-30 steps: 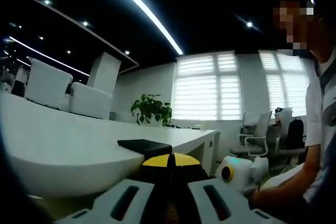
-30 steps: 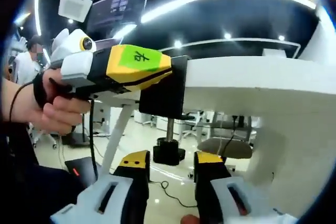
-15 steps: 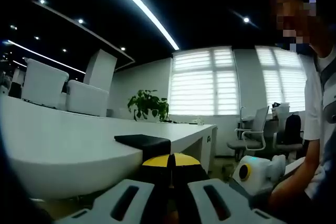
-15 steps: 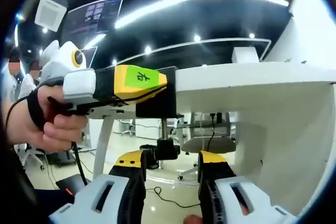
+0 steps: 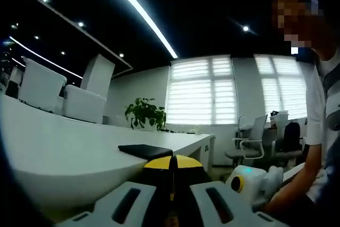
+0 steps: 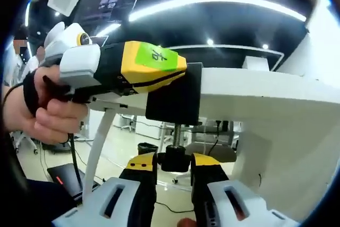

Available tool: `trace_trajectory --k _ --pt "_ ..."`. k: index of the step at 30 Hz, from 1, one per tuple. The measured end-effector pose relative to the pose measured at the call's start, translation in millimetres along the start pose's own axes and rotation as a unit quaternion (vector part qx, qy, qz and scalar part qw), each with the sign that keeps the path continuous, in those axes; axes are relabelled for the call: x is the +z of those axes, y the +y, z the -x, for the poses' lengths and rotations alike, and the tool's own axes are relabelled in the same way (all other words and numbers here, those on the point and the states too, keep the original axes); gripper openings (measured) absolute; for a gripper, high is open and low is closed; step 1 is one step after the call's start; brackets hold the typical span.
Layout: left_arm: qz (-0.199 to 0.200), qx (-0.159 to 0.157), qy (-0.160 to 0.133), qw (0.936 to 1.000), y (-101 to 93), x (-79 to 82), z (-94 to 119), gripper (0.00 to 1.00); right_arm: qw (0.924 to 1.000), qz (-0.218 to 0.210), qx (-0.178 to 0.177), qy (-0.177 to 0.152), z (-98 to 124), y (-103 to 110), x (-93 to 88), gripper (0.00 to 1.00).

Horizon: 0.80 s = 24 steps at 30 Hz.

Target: Clamp the fixed fixture on the desktop, loosen the retaining clip, secure it to the edge of the desk, and tighten the retaining clip.

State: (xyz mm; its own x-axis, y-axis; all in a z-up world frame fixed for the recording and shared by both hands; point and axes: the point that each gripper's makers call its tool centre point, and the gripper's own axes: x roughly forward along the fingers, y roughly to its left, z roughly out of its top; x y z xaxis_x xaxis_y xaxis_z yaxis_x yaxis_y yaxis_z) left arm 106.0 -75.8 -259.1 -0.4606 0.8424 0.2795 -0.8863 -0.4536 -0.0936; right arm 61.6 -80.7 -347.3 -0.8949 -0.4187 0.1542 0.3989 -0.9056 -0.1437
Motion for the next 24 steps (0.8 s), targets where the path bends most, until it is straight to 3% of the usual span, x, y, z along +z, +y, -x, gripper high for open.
trace_trajectory --k 5,9,12,17,24 --pt "0.000 -0.005 -0.005 1.0000 -0.6 0.3 -0.1 0.02 0.9974 -0.004 0.072 -0.005 -6.5 3.0 -0.7 0.23" --pt "0.001 -0.008 -0.002 1.0000 0.1 0.3 -0.5 0.02 0.9898 -0.019 0.141 -0.012 -5.5 5.3 -1.0 0.23" --pt "0.008 -0.011 0.001 0.9999 0.2 0.2 -0.7 0.02 0.9848 -0.037 0.169 -0.011 -5.3 3.7 -2.4 0.23" --pt "0.008 -0.013 0.002 0.9999 -0.7 -0.4 -0.4 0.02 0.9840 -0.037 0.174 -0.012 -2.2 8.2 -0.3 0.23" --pt "0.011 -0.014 -0.002 0.9998 -0.5 -0.1 -0.4 0.02 0.9880 -0.045 0.147 -0.015 2.1 10.3 0.9 0.23"
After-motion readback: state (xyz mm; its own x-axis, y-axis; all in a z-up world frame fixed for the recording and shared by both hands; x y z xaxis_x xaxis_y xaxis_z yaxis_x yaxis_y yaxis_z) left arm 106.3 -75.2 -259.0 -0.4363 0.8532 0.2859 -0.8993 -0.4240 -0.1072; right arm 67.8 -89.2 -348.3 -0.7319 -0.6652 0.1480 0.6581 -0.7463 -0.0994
